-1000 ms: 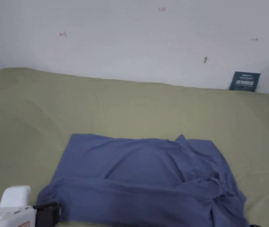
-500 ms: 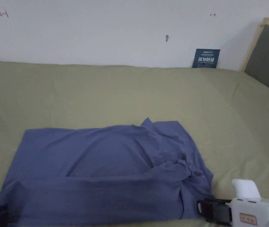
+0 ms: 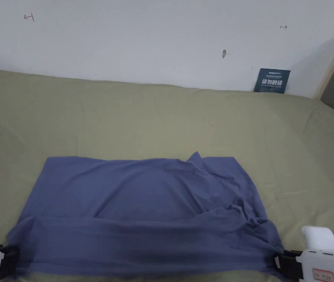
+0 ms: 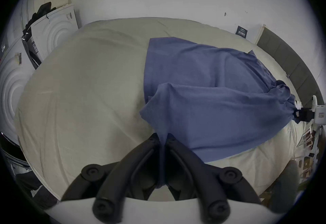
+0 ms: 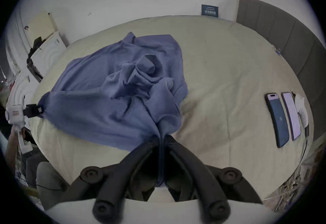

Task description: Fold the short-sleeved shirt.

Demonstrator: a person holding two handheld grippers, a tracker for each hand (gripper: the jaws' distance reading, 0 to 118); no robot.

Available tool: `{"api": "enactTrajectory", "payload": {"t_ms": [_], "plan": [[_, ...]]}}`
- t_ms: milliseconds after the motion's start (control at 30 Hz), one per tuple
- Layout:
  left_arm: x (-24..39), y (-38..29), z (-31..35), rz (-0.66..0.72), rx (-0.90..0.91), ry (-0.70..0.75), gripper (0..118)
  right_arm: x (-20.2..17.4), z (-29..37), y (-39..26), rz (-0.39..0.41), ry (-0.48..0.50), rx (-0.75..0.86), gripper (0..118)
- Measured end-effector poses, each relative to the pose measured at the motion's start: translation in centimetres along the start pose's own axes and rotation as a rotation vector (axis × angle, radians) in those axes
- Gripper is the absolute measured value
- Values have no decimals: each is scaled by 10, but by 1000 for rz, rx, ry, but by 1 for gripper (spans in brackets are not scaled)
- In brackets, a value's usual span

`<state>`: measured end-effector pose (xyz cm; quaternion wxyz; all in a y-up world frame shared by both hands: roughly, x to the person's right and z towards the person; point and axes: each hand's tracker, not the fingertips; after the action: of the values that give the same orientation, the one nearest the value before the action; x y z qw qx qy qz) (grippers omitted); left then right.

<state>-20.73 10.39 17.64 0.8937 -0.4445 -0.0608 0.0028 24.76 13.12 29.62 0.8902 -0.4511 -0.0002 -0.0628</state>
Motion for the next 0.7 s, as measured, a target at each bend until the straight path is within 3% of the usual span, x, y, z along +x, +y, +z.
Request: {"api": "enactTrajectory", "payload": {"t_ms": [400, 700], "plan": [[-15, -27, 78, 3, 9, -77, 6, -1, 75, -27, 105, 72, -31, 5], [-28, -109, 58, 106, -142, -61, 6, 15, 60, -90, 73, 81, -185, 5]]}}
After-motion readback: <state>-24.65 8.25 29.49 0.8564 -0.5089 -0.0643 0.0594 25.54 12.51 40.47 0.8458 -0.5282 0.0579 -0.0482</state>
